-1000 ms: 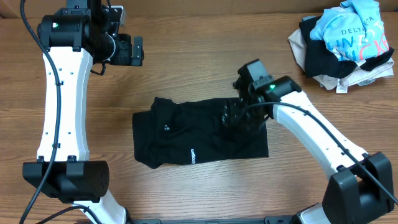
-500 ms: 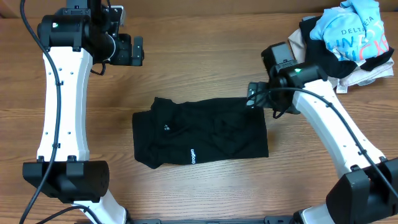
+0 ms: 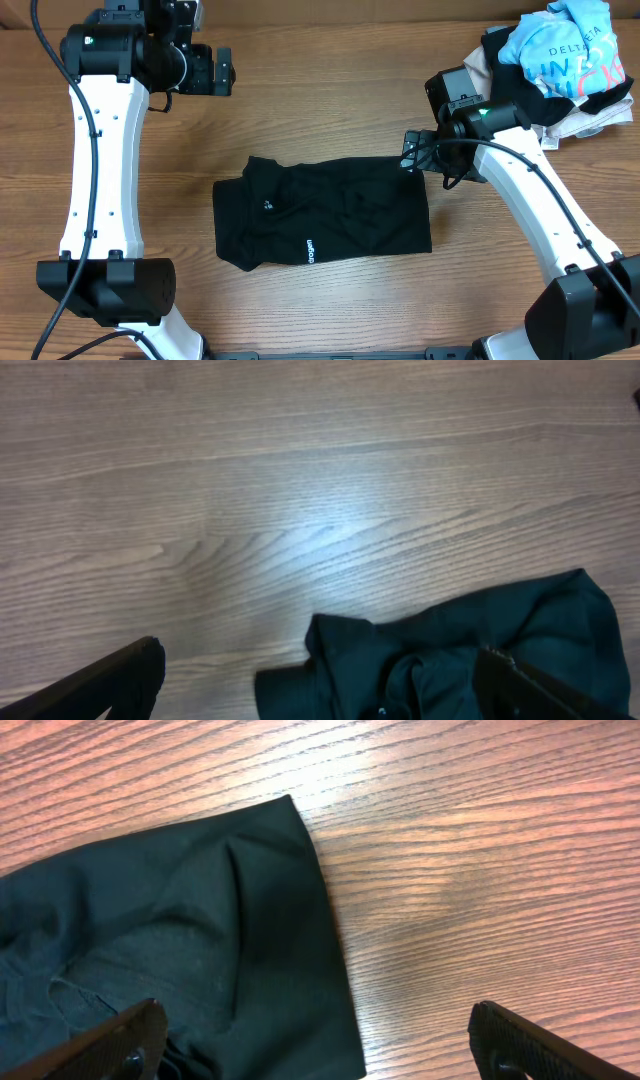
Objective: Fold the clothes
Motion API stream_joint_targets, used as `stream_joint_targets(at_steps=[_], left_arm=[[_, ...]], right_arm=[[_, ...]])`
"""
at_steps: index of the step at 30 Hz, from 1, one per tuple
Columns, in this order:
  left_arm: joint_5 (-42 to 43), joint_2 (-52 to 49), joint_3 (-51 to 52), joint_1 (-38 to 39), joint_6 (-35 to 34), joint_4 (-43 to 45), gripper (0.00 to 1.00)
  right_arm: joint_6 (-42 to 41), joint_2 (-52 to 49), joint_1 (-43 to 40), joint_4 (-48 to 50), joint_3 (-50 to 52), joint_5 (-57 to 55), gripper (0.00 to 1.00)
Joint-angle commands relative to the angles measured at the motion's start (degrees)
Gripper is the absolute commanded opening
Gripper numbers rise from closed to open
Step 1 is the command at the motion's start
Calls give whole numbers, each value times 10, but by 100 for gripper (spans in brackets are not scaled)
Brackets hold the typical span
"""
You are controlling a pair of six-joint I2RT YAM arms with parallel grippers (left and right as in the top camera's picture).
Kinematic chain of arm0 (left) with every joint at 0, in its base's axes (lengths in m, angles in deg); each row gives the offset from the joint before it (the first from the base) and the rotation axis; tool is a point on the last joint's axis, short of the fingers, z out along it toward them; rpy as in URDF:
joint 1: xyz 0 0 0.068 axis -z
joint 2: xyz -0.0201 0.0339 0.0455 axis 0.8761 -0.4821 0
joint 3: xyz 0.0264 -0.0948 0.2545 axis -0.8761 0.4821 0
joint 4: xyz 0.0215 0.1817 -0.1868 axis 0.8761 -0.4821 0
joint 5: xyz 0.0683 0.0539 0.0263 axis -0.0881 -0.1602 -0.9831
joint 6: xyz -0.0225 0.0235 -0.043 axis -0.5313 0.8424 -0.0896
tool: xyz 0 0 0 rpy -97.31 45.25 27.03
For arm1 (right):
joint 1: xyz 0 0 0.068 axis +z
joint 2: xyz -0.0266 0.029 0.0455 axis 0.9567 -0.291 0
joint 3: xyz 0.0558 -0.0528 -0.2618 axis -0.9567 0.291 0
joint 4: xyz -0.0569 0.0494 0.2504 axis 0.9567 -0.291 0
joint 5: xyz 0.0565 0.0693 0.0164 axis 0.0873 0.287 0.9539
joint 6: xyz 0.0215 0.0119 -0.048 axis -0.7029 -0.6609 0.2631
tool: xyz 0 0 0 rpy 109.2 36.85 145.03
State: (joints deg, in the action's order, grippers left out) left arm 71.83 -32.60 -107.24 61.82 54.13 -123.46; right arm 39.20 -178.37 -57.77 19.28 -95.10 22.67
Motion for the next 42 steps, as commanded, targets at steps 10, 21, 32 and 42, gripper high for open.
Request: stream_joint_targets(at_steps=[10, 21, 32, 42], left_arm=[[9, -4, -7, -2, 9, 3, 100], [10, -4, -7, -2, 9, -16, 100], [31, 63, -8, -44, 17, -101, 100], [-9, 153, -2, -80, -12, -224, 100]], right_arm=[[-1, 16, -1, 2, -11, -8, 100], [-1, 16, -1, 2, -11, -8, 100], [-1, 16, -1, 2, -11, -8, 100], [-3, 16, -7, 56, -11, 56, 100]])
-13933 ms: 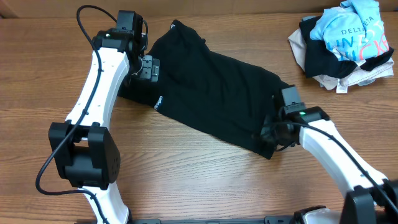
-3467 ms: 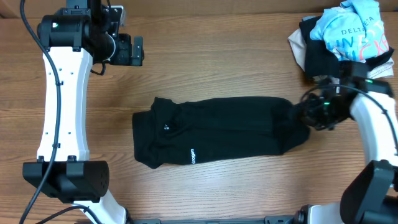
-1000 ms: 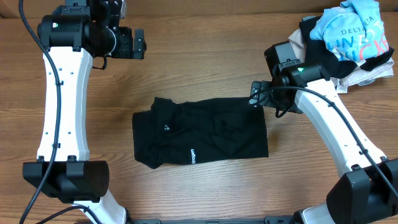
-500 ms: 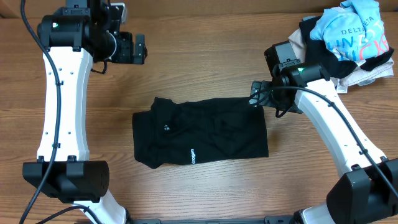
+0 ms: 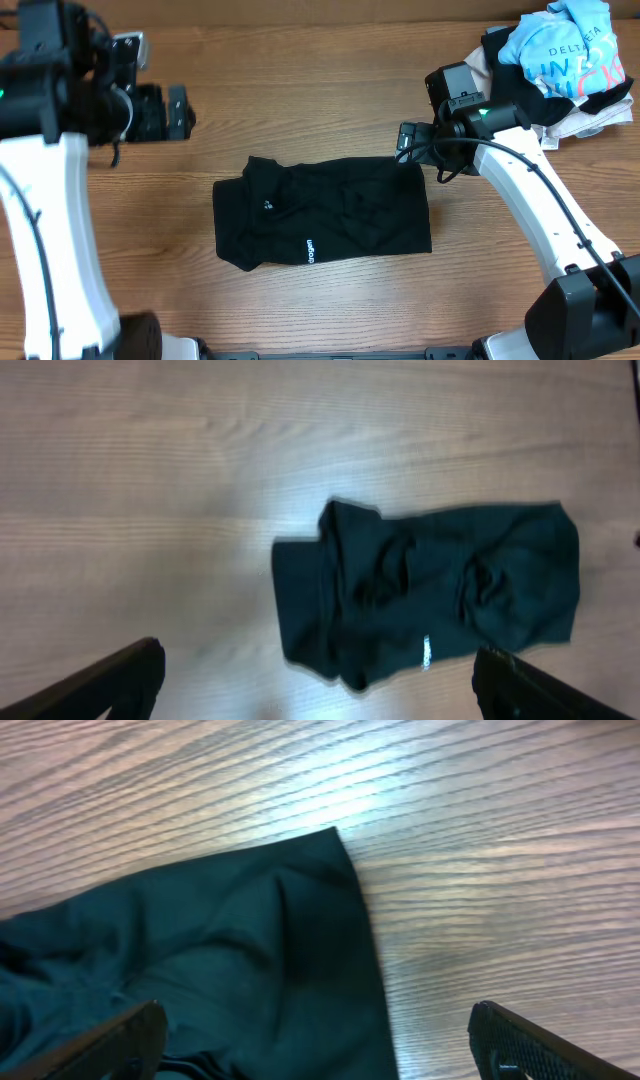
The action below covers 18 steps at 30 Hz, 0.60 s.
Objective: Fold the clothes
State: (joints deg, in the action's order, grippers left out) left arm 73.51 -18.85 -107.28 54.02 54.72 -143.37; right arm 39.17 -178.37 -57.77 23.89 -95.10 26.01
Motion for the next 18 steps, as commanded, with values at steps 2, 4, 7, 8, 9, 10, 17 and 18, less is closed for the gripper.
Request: stream_joint_targets(at_steps=[2, 4, 7, 8, 9, 10, 17, 18], left_arm=[[-25, 17, 10, -2, -24, -37, 100], [-23, 18, 36, -2, -25, -32, 100], [-23, 22, 128, -2, -25, 18, 100], [-23, 23, 165, -2, -24, 43, 100], [-23, 24, 201, -2, -24, 68, 100], [-23, 24, 231, -2, -23, 90, 100], [77, 24, 429, -3, -4, 260, 95], [98, 23, 453, -3, 3, 287, 94]], right_arm=[[-3, 17, -14, 16, -11, 22, 100], [-3, 19, -28, 19, -11, 24, 100], [-3, 33, -64, 20, -11, 24, 100], [-2, 37, -73, 20, -11, 26, 100], [0, 43, -84, 20, -11, 29, 100], [2, 46, -90, 19, -11, 28, 100], [31, 51, -129, 8, -11, 28, 100], [37, 51, -131, 8, -11, 28, 100]])
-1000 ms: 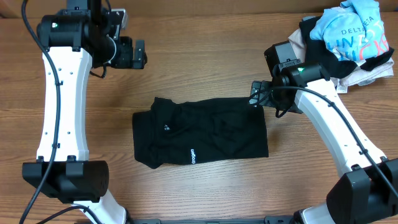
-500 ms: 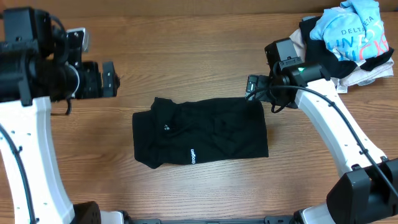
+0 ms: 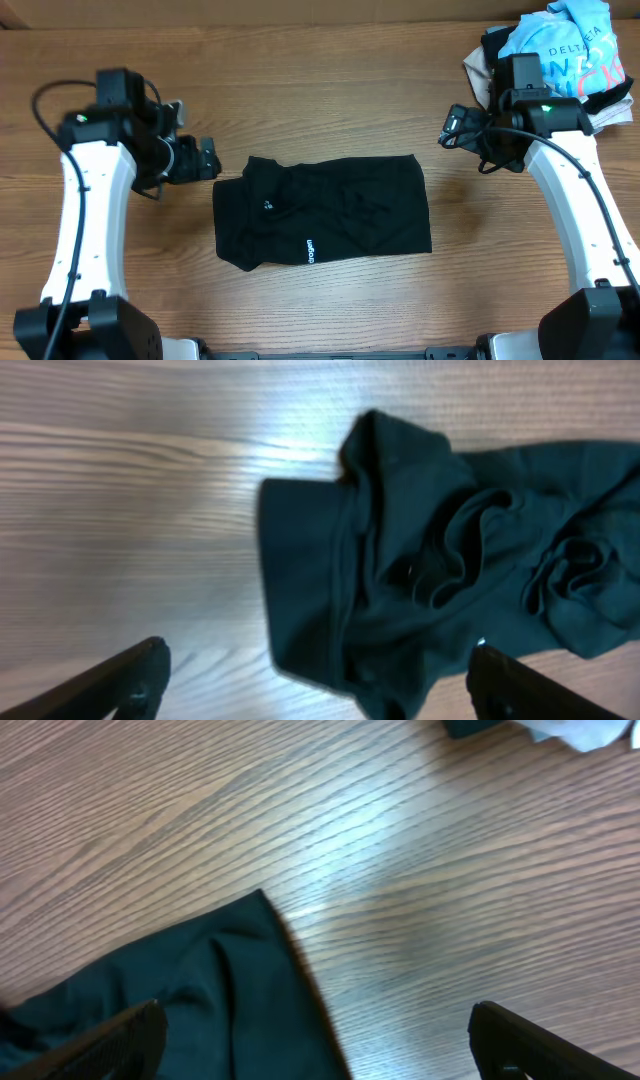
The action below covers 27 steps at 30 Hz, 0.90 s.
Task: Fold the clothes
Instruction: 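Grasp the left end of the folded shirt with the left gripper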
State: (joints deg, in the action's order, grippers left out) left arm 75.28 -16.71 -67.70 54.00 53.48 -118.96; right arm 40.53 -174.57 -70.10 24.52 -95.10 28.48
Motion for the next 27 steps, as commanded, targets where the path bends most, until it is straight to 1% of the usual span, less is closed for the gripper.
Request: stream_joint_targets(at_steps=[1, 4, 9, 13, 17, 19, 27], left_arm=[[90, 2, 76, -2, 18, 66, 93], [94, 2, 139, -2, 18, 129, 92], [94, 2, 207, -2, 20, 179, 80], [85, 2, 238, 8, 45, 214, 76], [29, 2, 264, 24, 46, 241, 77], [15, 1, 278, 32, 46, 255, 76], [8, -3, 318, 61, 45, 296, 77]], right_arm=[[29, 13, -9, 3, -11, 3, 100], [36, 13, -12, 5, -11, 3, 100], [36, 13, -12, 8, -11, -12, 100], [36, 13, -12, 10, -11, -12, 100], [36, 13, -12, 8, -11, -12, 100], [36, 13, -12, 7, -11, -12, 100], [35, 13, -12, 8, -11, -12, 100]])
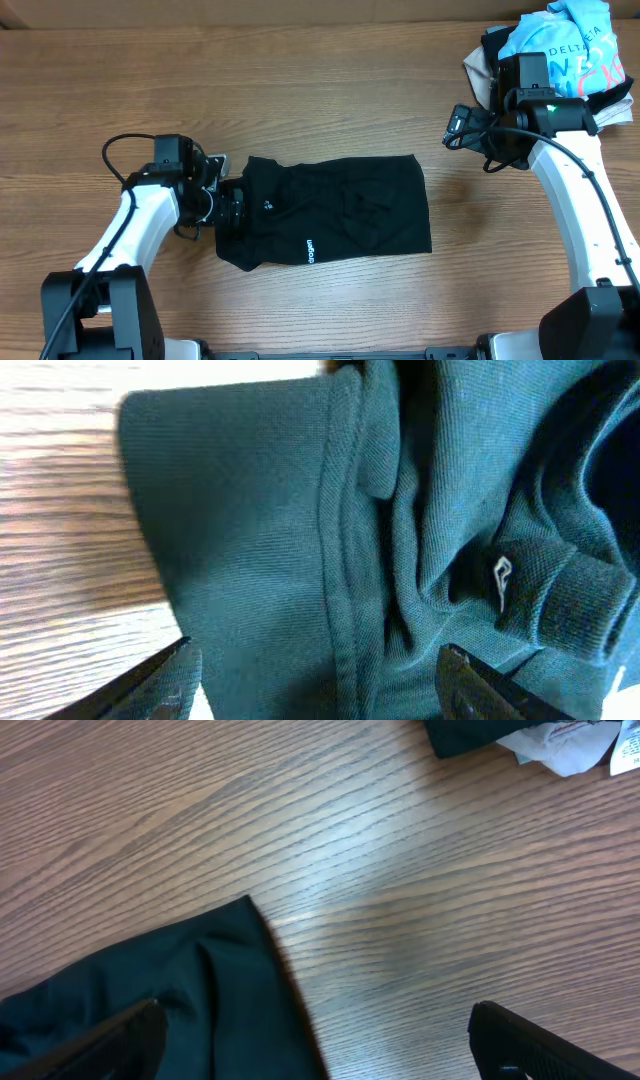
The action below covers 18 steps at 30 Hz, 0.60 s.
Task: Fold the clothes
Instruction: 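Grasp the left end of the folded shirt with the left gripper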
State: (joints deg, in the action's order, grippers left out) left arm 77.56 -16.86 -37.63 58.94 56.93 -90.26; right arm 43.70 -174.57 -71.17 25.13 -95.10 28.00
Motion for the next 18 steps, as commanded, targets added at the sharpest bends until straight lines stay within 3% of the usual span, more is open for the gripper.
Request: stream_joint_targets(at_steps=[1, 12, 18], left_arm=[[-25, -2, 24, 16, 11, 17, 77], [-156, -2, 68, 28, -22, 53, 79], [-158, -2, 73, 28, -26, 76, 75]], right_arm=[[4, 13, -2, 1, -11, -8, 100], [4, 13, -2, -11, -10, -27, 100], [4, 13, -2, -11, -10, -27, 100]])
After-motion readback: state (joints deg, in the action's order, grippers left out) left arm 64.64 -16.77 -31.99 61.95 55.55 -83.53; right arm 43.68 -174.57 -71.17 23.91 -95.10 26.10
